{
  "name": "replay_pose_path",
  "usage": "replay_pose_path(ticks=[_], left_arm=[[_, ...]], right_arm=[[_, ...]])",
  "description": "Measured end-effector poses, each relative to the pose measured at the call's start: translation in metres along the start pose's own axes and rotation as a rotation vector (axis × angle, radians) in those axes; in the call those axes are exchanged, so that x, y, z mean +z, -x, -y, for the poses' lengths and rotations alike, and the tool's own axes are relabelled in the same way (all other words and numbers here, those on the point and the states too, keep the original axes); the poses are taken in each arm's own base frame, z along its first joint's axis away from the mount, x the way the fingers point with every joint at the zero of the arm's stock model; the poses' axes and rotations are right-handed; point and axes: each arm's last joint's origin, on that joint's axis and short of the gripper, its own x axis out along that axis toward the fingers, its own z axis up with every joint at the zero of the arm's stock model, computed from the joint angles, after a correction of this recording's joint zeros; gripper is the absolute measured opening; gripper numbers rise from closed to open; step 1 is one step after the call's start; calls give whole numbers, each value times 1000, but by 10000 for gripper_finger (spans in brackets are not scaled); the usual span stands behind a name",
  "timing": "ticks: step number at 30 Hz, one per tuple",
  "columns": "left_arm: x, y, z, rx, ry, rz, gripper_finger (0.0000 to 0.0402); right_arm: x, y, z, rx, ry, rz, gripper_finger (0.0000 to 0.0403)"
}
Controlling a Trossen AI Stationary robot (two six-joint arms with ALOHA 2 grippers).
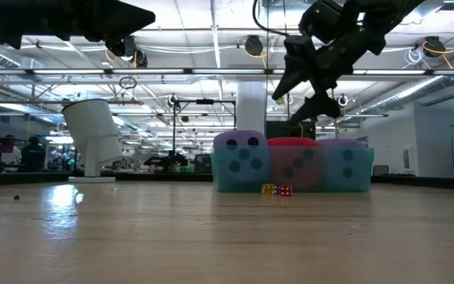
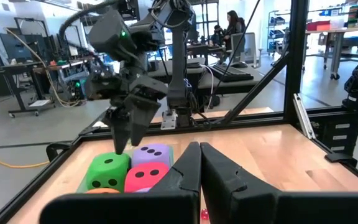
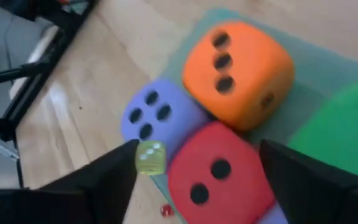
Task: Pick & Place Dice
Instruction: Put the small green die into the blue bin
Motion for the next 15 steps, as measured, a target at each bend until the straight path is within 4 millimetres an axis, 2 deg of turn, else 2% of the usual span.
replay_pose_path(ticks=[2,5,11,15], left_arm=[[0,0,0,0,1,-1,5],[0,0,0,0,2,-2,5],[0,0,0,0,2,-5,5],[-1,0,0,0,4,-7,5]], right_arm=[[-2,0,3,-3,-35,-41,335],[-5,1,4,4,-74,-79,312],[-9,1,6,-10,-145,-123,222],[-6,0,3,-28,-52,-66,140]])
